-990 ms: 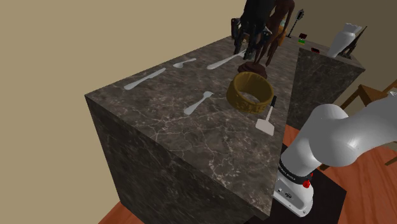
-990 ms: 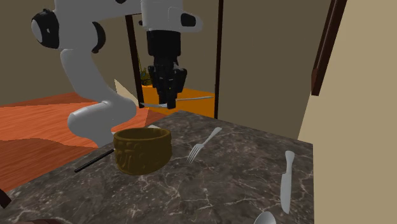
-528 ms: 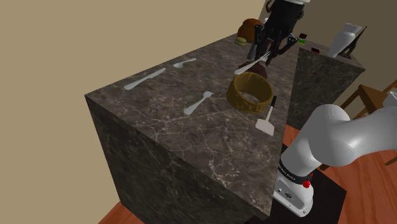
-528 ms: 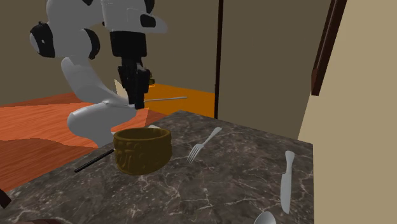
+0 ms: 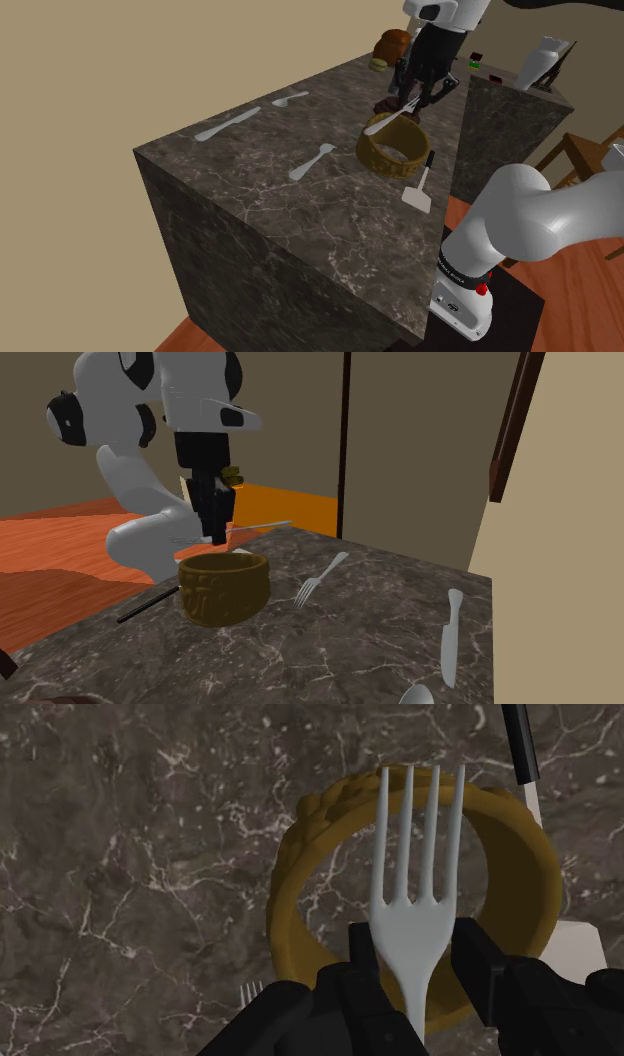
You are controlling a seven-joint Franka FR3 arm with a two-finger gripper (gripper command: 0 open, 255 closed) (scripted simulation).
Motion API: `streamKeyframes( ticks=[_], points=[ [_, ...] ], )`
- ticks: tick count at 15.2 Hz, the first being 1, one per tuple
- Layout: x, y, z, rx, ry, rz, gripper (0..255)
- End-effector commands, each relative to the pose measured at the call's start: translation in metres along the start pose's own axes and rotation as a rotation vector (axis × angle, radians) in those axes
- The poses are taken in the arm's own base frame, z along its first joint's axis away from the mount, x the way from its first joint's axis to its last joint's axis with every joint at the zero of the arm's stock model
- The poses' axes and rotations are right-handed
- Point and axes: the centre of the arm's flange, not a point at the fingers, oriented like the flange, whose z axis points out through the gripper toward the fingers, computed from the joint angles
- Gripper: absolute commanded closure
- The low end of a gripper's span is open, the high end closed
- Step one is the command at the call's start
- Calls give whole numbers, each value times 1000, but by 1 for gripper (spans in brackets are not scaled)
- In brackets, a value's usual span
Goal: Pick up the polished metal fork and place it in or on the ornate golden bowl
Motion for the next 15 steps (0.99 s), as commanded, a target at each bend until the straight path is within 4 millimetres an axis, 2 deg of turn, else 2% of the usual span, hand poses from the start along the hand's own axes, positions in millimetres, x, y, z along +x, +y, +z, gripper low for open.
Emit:
streamKeyframes(
  ticks=[1, 5, 13, 14, 15],
  points=[
    [1, 0, 11, 0, 0, 0, 255],
    [2, -1, 34, 0, 0, 0, 255],
    [2, -1, 34, 0, 0, 0, 255],
    [2, -1, 34, 0, 0, 0, 0],
    [2, -1, 34, 0, 0, 0, 0]
  ],
)
